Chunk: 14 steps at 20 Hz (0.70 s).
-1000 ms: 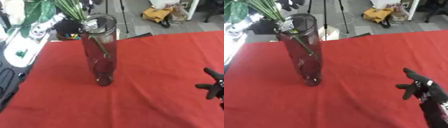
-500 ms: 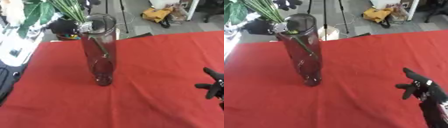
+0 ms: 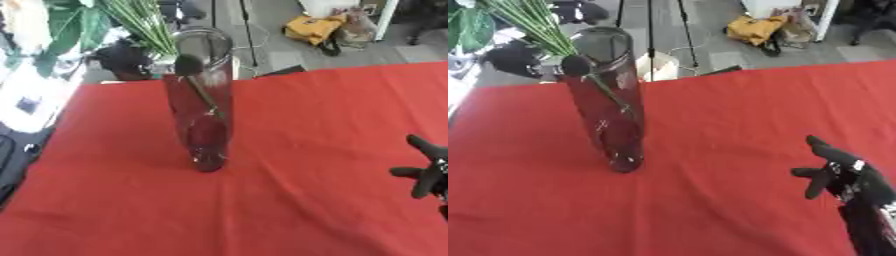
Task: Arrange flowers into the vase.
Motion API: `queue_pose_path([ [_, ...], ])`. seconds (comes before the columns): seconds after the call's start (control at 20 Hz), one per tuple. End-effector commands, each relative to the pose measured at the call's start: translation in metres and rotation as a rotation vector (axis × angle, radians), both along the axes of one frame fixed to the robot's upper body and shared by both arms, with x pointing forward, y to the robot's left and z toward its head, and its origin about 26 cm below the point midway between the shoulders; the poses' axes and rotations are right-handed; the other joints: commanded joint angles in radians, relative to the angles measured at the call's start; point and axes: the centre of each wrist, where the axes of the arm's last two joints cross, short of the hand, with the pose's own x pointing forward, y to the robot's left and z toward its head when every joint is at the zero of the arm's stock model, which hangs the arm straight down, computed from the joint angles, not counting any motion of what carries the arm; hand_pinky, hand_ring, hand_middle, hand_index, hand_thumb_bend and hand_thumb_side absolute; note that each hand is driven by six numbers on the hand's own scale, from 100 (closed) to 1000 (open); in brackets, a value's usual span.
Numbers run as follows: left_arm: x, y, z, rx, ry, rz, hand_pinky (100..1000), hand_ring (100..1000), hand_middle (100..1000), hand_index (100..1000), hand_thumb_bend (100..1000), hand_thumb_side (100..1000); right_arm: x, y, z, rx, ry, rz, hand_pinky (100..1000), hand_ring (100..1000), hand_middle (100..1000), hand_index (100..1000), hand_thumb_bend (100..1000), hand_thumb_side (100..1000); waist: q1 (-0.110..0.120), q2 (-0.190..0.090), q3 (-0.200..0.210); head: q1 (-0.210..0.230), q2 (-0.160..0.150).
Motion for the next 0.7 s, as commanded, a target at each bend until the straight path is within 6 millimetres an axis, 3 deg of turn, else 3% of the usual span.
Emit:
queue_pose_path([
  [0.05, -0.007, 0.014, 0.015, 0.005, -0.032, 0.021, 1000, 966, 986, 1000, 857, 1000, -0.003, -0.003, 0.007, -0.010, -0.021, -0.001, 748, 1000, 420, 844, 100, 1000, -0.005, -0.036, 0.002, -0.003, 0.006],
  [0.7, -0.010, 0.024, 0.014, -0.008, -0.075, 0.068, 1000, 968, 997, 1000, 844, 1000, -0.003, -0.003, 0.006, -0.005, -0.018, -0.003, 748, 1000, 421, 844, 100, 1000, -0.012, -0.045, 0.014, -0.009, 0.024],
])
